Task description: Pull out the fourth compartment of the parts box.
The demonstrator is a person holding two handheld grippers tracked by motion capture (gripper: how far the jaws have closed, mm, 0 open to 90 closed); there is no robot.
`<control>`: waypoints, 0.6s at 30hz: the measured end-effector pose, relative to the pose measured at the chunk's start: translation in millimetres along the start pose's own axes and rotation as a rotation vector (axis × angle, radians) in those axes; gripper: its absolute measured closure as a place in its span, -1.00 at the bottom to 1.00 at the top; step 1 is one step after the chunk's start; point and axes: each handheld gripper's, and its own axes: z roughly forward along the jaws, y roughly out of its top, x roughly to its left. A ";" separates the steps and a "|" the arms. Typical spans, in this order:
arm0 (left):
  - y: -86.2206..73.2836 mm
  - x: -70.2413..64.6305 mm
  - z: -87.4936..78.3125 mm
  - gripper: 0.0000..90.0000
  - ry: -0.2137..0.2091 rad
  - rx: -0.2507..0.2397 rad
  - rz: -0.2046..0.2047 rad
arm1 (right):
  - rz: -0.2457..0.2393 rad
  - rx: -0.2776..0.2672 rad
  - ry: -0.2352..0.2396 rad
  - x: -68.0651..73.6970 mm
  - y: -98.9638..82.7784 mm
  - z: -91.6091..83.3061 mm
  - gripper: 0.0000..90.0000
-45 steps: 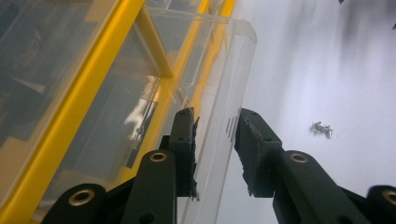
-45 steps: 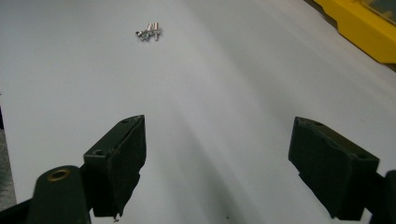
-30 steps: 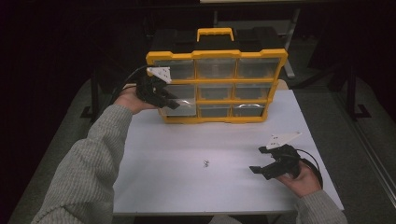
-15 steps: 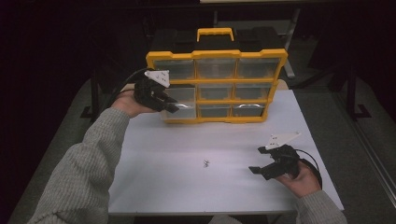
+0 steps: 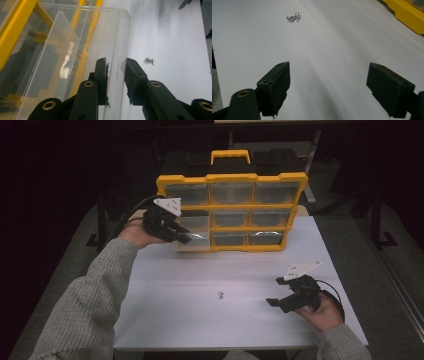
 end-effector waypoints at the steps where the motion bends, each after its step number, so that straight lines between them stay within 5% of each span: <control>1: -0.7 -0.4 0.1 0.60 0.001 -0.002 0.000 | 0.000 0.000 0.001 0.0 0.0 0.0 -0.60; 18: -3.8 -4.1 -10.0 0.36 0.020 -0.074 -0.044 | 0.008 0.005 0.001 -1.3 0.2 0.9 -0.60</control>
